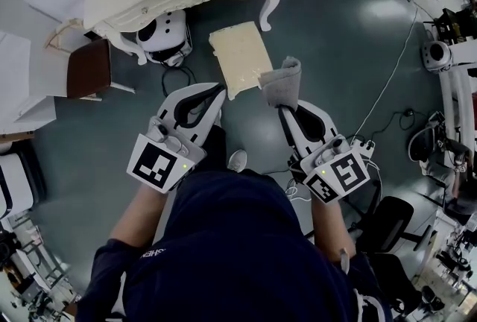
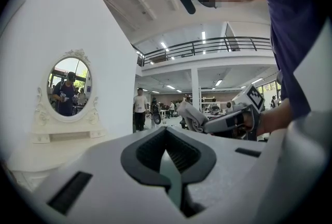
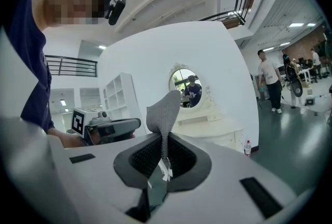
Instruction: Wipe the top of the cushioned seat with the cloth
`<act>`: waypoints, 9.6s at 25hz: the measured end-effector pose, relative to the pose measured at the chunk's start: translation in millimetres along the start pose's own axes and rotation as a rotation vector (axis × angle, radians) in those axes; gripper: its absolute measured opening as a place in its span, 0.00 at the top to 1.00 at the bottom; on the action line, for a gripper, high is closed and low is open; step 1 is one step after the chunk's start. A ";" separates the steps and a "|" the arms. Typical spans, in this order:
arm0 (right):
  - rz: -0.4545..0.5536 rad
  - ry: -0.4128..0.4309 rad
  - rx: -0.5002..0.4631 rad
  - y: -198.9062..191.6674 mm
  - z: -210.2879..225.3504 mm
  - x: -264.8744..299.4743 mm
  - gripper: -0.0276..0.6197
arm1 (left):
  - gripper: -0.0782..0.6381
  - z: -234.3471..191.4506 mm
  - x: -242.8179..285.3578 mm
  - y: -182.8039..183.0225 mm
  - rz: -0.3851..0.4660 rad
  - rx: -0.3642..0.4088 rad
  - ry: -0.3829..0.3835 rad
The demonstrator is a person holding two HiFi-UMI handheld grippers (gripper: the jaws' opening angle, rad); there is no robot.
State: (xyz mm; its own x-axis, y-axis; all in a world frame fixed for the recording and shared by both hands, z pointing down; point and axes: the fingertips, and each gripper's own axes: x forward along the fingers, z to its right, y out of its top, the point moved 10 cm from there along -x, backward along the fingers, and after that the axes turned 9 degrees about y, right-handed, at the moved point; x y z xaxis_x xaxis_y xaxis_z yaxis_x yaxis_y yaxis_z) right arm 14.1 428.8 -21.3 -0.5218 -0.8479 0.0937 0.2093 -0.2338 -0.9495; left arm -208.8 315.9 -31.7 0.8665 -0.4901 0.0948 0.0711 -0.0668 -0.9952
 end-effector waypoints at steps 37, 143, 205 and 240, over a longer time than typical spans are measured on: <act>-0.151 -0.077 0.131 -8.3 163.4 247.5 0.90 | 0.88 -253.3 158.1 -77.8 -0.177 -0.115 -0.040; -0.695 -0.095 0.320 -428.5 454.6 352.7 0.90 | 0.88 -239.8 268.4 -416.9 -0.573 -0.392 0.142; -0.750 -0.125 0.371 -456.0 454.5 279.1 0.90 | 0.88 -187.3 294.9 -424.0 -0.602 -0.393 0.072; -0.764 0.070 0.405 -505.3 273.1 300.6 0.90 | 0.88 -198.5 185.9 -435.2 -0.595 -0.367 0.047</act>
State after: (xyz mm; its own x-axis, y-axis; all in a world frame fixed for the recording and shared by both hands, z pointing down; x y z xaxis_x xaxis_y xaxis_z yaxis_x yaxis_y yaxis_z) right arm -22.7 162.0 568.4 -0.6866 -0.3615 0.6308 0.0521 -0.8899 -0.4532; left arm -176.7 81.4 423.6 0.7092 -0.3155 0.6305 0.3482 -0.6208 -0.7024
